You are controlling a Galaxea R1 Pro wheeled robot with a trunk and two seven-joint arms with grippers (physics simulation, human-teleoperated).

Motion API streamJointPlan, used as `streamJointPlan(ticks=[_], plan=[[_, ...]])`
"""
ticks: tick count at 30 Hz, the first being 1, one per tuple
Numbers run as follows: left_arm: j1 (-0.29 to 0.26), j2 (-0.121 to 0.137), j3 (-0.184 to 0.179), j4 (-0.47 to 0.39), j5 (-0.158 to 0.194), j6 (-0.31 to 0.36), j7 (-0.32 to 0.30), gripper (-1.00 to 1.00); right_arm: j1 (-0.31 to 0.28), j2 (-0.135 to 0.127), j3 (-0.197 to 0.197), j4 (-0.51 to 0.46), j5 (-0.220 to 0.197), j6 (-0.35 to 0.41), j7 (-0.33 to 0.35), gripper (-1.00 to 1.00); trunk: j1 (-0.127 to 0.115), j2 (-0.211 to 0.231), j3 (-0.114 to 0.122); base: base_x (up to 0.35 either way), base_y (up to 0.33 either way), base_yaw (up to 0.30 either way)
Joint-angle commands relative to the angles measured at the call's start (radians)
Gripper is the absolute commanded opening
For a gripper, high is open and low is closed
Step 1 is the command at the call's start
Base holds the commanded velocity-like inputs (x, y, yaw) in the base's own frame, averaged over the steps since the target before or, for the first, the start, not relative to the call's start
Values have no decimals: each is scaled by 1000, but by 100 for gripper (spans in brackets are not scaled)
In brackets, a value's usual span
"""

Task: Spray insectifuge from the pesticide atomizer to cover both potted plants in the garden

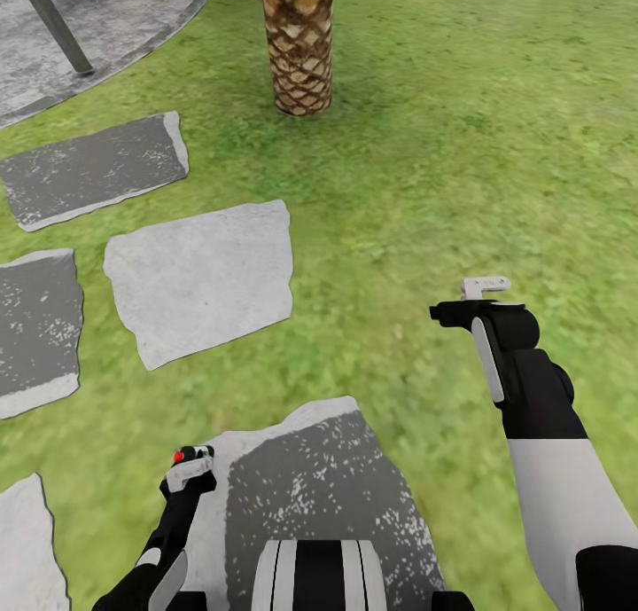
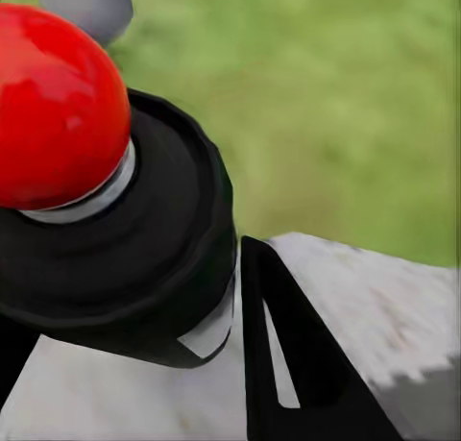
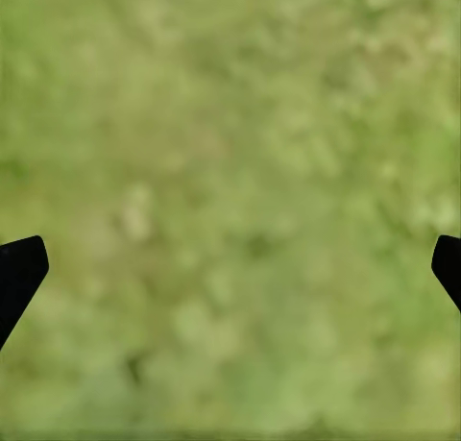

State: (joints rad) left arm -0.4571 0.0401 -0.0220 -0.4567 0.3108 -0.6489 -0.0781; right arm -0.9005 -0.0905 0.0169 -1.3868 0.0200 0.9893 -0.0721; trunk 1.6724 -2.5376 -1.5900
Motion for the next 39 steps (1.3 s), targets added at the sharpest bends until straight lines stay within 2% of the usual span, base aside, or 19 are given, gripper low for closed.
streamJointPlan(ticks=[1, 25, 29, 36, 39], plan=[[0, 0, 0, 0, 1, 0, 0, -100, 0, 0, 0, 0, 0, 0, 0, 100, 0, 0, 0, 0, 0, 0], [6, 3, 11, -66, 14, -56, 2, -100, 0, -1, -1, 0, 1, 0, -1, 100, 0, 0, 0, -31, 0, 0], [8, 3, 10, -91, 14, -61, 5, -100, 0, -1, 0, 1, 1, 0, -2, 100, -2, 1, 15, 0, 0, 0], [54, 6, 8, -237, 3, -40, 2, -100, 6, 3, 3, 11, -7, -6, 2, 100, -5, 3, 43, 0, 0, 0], [63, 6, 8, -258, 2, -25, 2, -100, 15, 3, 4, 6, -9, -7, 3, 100, -6, 3, 54, 0, 0, 0]])
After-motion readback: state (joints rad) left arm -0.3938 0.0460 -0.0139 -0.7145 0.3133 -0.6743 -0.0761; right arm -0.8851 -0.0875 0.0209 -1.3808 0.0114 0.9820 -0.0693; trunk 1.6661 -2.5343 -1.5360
